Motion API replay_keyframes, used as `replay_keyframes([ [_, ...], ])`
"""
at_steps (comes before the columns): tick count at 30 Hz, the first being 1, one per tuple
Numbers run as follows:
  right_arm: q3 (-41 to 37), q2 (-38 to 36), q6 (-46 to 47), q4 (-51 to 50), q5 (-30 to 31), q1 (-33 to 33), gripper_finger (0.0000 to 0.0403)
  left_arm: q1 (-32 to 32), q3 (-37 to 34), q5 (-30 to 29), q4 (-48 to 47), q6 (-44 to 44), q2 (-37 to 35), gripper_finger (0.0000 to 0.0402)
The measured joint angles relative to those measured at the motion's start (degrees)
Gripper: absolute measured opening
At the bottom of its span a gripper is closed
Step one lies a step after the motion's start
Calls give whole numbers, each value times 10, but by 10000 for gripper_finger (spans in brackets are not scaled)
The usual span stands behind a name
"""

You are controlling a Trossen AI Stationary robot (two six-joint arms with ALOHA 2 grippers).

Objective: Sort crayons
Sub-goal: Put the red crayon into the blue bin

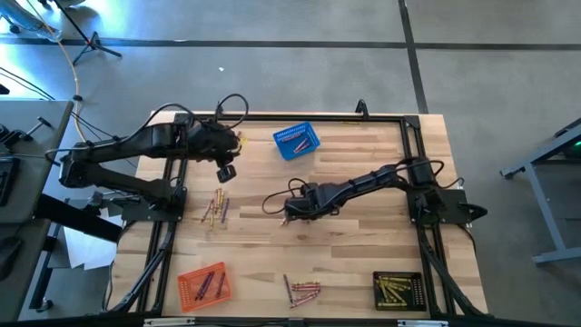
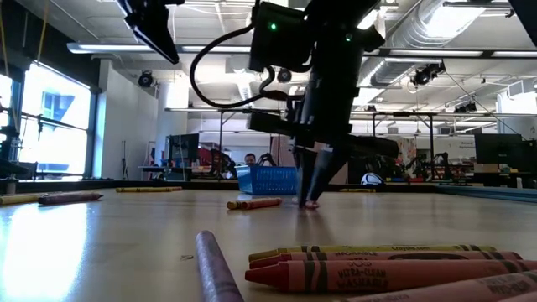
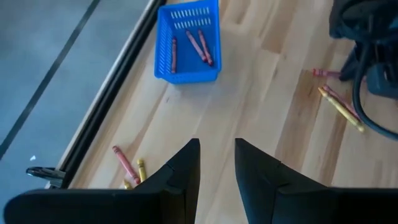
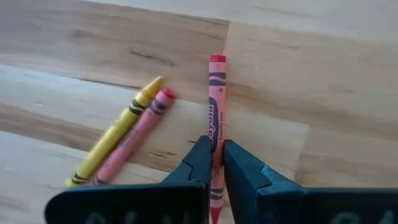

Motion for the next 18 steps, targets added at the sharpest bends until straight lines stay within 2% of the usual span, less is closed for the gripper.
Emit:
replay_keyframes([
  [4, -5, -31, -68, -21, 7, -18, 9, 20, 0, 8, 22, 0, 0, 87],
  [10, -2, -90, -208, -12, 86, -76, 11, 44, 0, 10, 55, -2, 0, 87],
  [14, -1, -106, -338, 59, 112, -141, 18, 61, 0, 10, 93, -27, 0, 87],
  [18, -1, -99, -483, 170, 81, -208, 17, 79, 0, 10, 134, -32, 0, 87],
])
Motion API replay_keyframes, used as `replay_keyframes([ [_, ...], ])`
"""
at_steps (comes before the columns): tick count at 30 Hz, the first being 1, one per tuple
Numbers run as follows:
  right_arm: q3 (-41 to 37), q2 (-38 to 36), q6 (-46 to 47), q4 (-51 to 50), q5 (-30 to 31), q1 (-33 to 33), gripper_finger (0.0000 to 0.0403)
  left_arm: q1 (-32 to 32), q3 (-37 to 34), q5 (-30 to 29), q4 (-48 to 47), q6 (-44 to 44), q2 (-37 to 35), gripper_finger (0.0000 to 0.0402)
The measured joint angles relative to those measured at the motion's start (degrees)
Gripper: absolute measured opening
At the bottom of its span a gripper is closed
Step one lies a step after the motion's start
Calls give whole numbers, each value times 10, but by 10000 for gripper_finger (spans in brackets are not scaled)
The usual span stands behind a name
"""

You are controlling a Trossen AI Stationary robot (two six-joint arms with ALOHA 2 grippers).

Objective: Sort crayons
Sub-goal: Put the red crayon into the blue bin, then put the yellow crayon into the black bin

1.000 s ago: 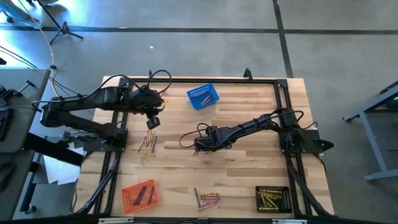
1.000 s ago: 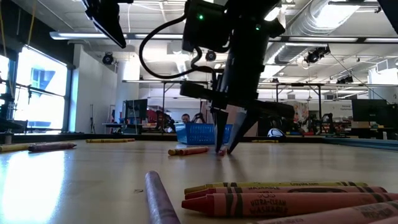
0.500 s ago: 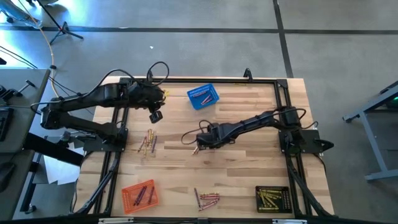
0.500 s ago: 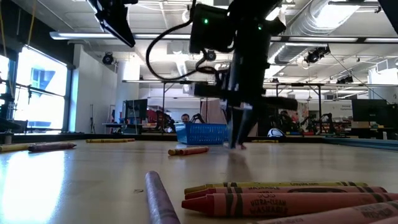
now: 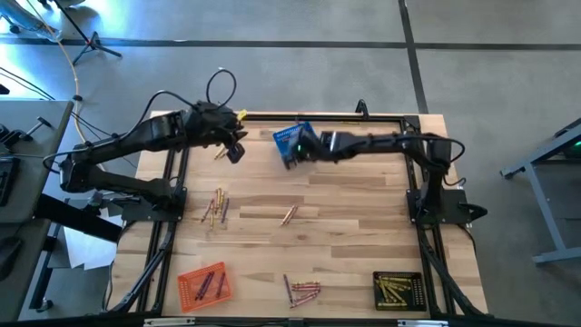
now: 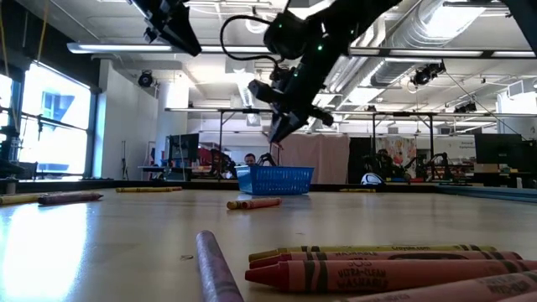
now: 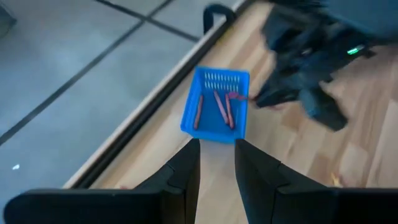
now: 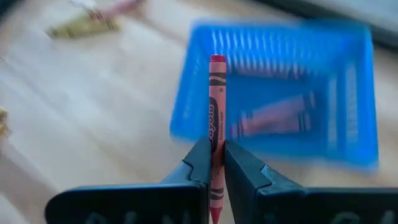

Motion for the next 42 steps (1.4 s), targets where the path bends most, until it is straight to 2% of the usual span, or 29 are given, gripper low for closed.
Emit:
replay_keyframes([
  [4, 0, 11, -123, 91, -54, -53, 18, 16, 0, 0, 32, -24, 0, 87],
  [7, 0, 18, -199, 123, -93, -84, 18, 27, 0, 0, 41, -43, 0, 87],
  [11, 0, 35, -300, 124, -158, -114, 18, 35, 0, 0, 45, -57, 0, 87],
  [14, 0, 48, -340, 119, -208, -125, 18, 37, 0, -7, 51, -75, 0, 87],
  [22, 0, 57, -357, 107, -223, -134, 27, 37, 0, -37, 49, -102, 0, 87],
  [27, 1, 56, -352, 85, -236, -135, 77, 37, 0, -37, 49, -110, 0, 87],
  [31, 1, 35, -285, 18, -247, -135, 114, 37, 0, -29, 33, -116, 0, 87],
  [34, 1, 8, -244, -42, -250, -135, 122, 37, 0, -8, -16, -121, 0, 87],
  [39, 1, -35, -211, -128, -250, -127, 119, 37, 0, 9, -180, -151, 0, 87],
  [42, 1, -54, -198, -167, -253, -106, 113, 35, -17, 12, -245, -175, 0, 87],
])
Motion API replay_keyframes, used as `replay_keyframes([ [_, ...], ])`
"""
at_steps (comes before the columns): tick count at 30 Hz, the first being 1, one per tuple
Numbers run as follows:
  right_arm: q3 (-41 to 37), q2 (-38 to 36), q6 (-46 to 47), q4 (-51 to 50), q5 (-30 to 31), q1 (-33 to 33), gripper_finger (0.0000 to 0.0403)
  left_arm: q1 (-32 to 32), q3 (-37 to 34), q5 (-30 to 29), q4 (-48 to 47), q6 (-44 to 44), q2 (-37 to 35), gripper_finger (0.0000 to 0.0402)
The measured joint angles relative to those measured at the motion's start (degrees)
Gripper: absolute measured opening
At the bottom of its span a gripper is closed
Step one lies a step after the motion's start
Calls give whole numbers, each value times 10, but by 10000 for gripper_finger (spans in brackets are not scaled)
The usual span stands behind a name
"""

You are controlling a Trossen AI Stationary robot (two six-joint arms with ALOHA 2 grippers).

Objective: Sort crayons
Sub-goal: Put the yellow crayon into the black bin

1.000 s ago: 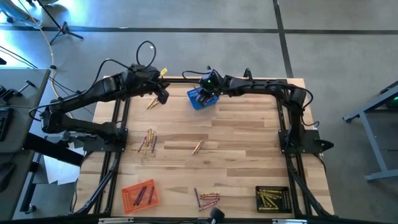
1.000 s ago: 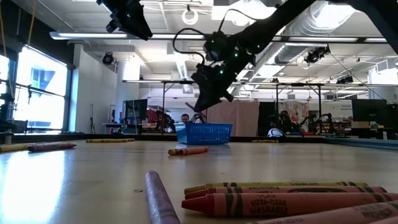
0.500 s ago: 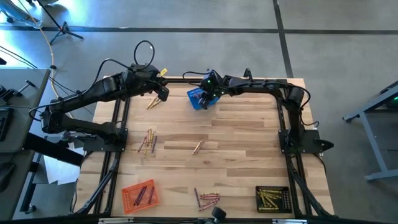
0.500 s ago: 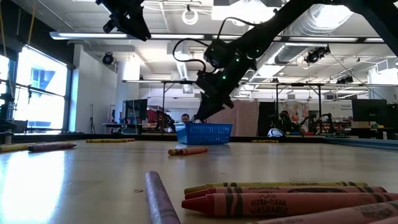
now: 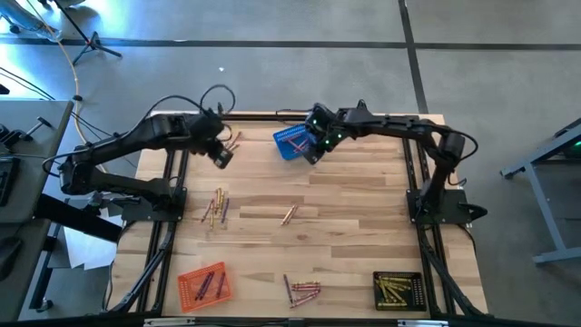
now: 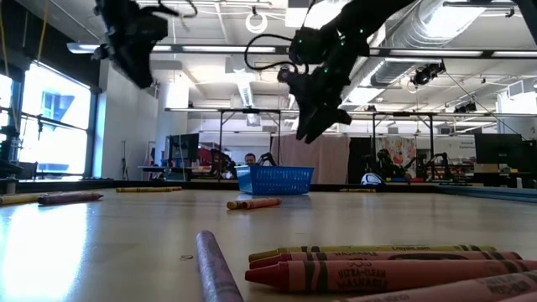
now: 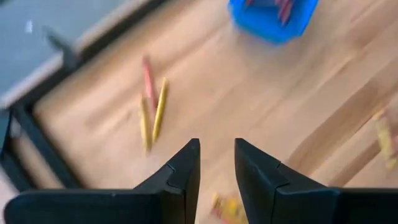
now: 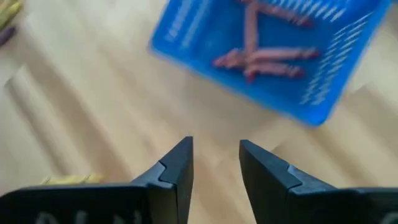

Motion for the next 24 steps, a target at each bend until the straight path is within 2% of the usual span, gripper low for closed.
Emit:
replay_keyframes([
  [2, 0, -7, 18, -28, -4, 22, 109, -3, -25, 8, -24, -4, -1, 87],
  [6, 0, -12, 48, -77, -9, 72, 102, -8, -94, 18, -10, 44, -1, 87],
  [11, 0, -12, 130, -110, -10, 137, 101, 15, -179, 24, 80, 115, 12, 87],
  [14, 0, -14, 192, -108, -10, 174, 101, 52, -211, 58, 152, 130, 34, 87],
  [24, 0, -14, 330, -107, 15, 273, 100, 162, -218, 63, 257, 160, 173, 87],
])
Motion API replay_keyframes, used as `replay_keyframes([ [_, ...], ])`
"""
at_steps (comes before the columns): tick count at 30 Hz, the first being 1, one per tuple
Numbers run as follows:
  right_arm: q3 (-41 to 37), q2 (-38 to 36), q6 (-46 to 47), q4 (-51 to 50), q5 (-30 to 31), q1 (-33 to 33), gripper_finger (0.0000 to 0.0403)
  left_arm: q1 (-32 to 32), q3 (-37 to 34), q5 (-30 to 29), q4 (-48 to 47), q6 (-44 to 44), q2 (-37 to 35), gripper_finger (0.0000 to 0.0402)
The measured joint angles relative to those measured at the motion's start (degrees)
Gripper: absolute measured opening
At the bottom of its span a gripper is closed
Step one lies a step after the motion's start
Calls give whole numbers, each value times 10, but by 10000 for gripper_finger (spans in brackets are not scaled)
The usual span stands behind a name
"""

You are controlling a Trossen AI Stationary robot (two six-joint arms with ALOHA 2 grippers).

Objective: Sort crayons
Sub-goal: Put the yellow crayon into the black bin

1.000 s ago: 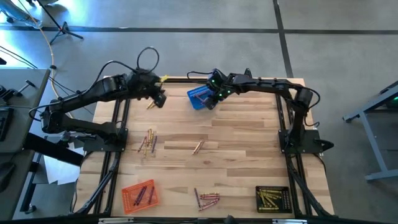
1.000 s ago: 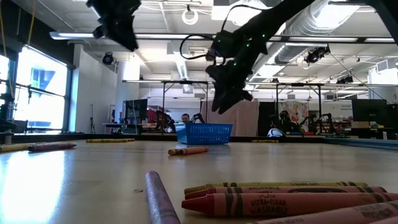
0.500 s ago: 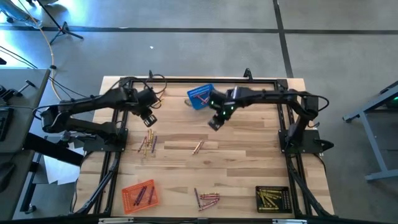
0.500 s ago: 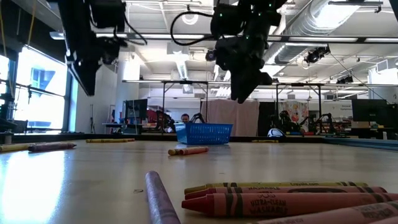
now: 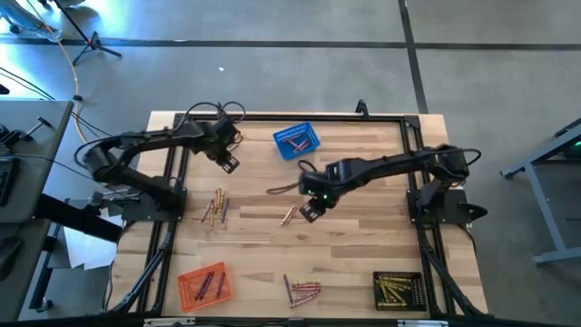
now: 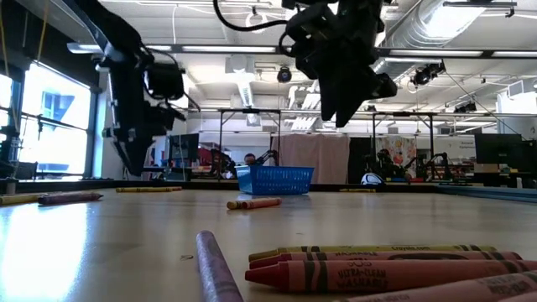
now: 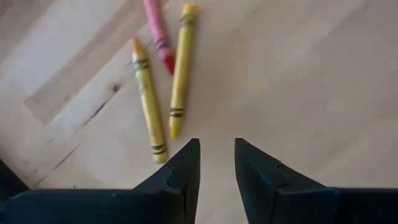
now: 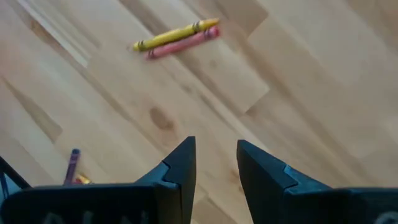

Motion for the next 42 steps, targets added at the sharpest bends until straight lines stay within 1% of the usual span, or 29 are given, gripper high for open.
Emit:
replay_keyframes([
  [5, 0, 0, 28, 0, 2, 23, 100, 23, 0, -6, 13, 6, 55, 87],
  [9, 0, 0, 27, 0, 2, 29, 100, 24, 0, -6, 34, 6, 74, 87],
  [16, 0, 0, 22, 0, 17, 19, 100, 24, 0, -6, 57, 5, 75, 87],
  [28, 0, 0, -4, 1, 18, -17, 100, 24, 0, -7, 100, 6, 75, 87],
  [33, 0, 0, -4, 1, 17, -25, 100, 24, 0, -25, 123, 19, 75, 87],
  [37, 0, 0, -4, 1, 18, -26, 100, 26, 0, -44, 126, 19, 75, 87],
  [40, 0, 0, -4, 1, 17, -26, 100, 30, 0, -43, 126, 8, 83, 87],
  [42, 0, 0, -4, 1, 19, -26, 100, 32, 0, -33, 122, 5, 92, 87],
])
